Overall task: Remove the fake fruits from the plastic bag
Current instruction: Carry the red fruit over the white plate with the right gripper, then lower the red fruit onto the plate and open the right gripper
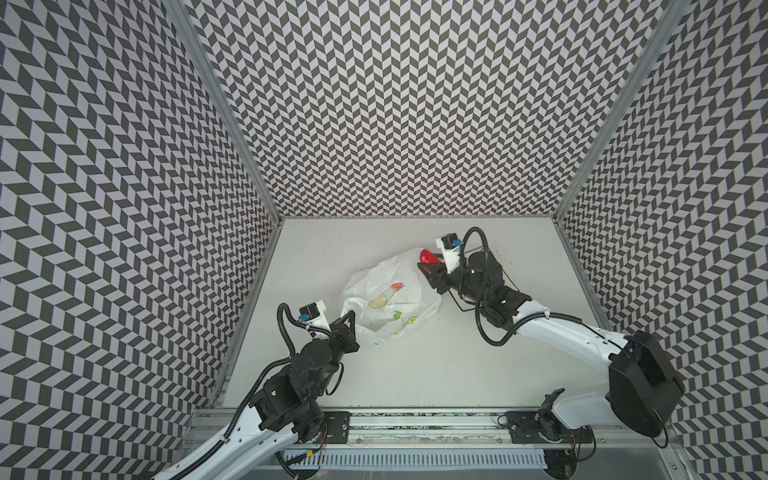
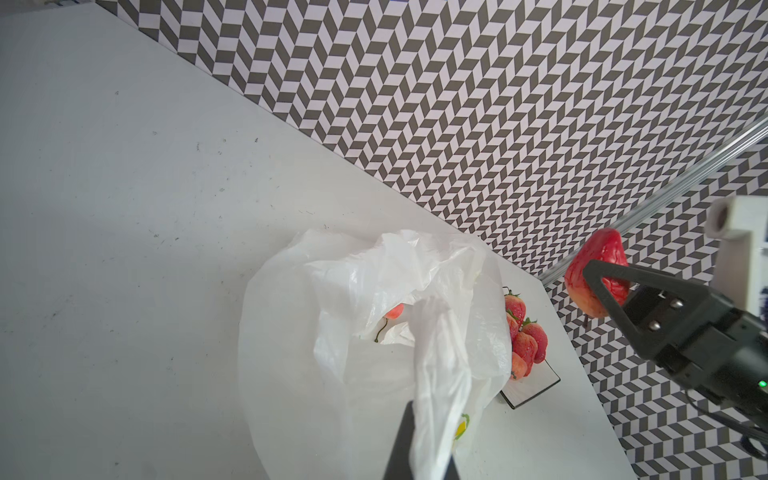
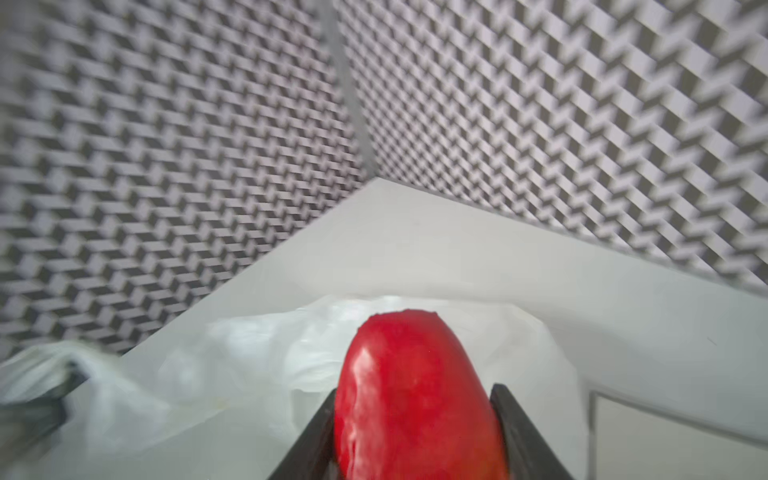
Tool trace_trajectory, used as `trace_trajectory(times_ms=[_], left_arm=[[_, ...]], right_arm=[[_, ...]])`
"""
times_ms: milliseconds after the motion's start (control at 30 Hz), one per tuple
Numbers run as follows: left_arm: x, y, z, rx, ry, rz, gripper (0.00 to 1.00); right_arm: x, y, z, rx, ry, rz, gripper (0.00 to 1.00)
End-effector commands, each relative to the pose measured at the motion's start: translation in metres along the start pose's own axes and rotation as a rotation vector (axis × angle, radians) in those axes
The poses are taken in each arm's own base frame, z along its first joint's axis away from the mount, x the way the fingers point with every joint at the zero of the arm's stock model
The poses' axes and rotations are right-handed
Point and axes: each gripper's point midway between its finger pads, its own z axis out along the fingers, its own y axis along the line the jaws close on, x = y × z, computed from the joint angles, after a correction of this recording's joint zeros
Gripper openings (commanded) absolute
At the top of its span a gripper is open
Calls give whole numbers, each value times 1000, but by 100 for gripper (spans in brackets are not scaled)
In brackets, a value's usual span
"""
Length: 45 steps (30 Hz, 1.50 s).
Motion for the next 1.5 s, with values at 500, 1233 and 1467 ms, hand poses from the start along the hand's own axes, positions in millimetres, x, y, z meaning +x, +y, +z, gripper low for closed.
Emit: trace_trajectory(times_ms=[500,1233,1467], left_arm=[[-10,0,-3,-14,-30,6,0],[-10,-2,-1,-21,-24,12,0],[-10,-2,-1,-15,-26,11,0]], right_arm=[[80,-131,84,432,366,153,43],[69,-128,80,435,324,131,69],[27,-82,41,249,192,111,56]])
